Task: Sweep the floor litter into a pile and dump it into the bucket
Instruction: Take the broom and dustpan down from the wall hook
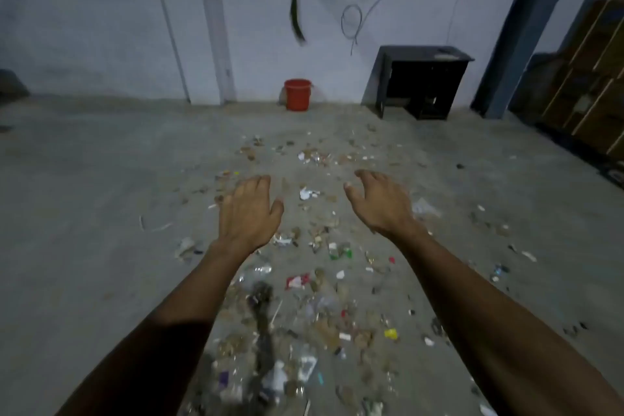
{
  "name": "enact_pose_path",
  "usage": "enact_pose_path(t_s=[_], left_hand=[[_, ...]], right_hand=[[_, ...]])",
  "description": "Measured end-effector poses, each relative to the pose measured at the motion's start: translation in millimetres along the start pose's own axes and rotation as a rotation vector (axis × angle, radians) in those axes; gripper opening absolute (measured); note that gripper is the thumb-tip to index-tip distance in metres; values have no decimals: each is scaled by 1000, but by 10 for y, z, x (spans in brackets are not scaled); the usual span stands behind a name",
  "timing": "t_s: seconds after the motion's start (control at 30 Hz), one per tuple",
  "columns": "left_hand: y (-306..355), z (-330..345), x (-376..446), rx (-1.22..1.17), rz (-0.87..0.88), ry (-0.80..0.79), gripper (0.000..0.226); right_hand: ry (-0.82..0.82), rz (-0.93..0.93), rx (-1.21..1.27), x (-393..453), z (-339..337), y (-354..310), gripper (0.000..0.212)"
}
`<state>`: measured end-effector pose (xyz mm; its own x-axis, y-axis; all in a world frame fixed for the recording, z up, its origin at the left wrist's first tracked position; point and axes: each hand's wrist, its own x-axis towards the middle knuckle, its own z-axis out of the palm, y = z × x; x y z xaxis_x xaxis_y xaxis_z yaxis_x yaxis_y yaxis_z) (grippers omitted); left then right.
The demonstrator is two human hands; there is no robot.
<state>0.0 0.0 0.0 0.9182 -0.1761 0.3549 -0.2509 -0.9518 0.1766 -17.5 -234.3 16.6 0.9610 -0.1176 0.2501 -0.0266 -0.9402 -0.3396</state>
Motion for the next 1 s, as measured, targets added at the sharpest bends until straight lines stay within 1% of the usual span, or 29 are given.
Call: enact_pose_path(t_s=[0.03, 0.07, 0.23, 0.3, 0.4, 0.5, 0.57, 0.6, 0.7, 0.8, 0.87, 1.0], left_hand=[[-66, 53, -60, -23, -11, -39, 55], [-137, 123, -104, -40, -2, -34, 57], [-439, 608, -364, -54, 12, -71, 49], [-525, 773, -381, -62, 3, -127, 53], [-610, 1036, -329, -67, -28, -202, 57], [-692, 1356, -148, -98, 33, -228, 53], [-738, 1629, 32, -85, 70, -248, 51], [-736, 1758, 150, -78, 58, -291, 53], [-665, 2174, 606, -61, -43, -410, 54], [-512, 2541, 1238, -25, -85, -517, 58], [-399, 2735, 1740, -11, -97, -536, 57], [-243, 3012, 2759, -41, -78, -503, 54]], right_hand=[[-31, 26, -10, -59, 86, -25, 57], [-45, 36, -23, -95, 184, -37, 57], [-203, 69, -35, -368, 814, 9, 52], [-279, 78, -63, -392, 1037, 36, 53], [-366, 92, -81, -345, 1362, 144, 55], [-411, 99, -81, -145, 1642, 298, 57], [-439, 105, -84, 75, 1818, 424, 57], [-452, 106, -85, 220, 1909, 503, 57], [-502, 107, -71, 783, 2189, 799, 56], [-562, 119, -38, 1455, 2420, 1109, 58], [-582, 132, -24, 1928, 2487, 1301, 59], [-599, 132, -29, 2919, 2466, 1600, 58]])
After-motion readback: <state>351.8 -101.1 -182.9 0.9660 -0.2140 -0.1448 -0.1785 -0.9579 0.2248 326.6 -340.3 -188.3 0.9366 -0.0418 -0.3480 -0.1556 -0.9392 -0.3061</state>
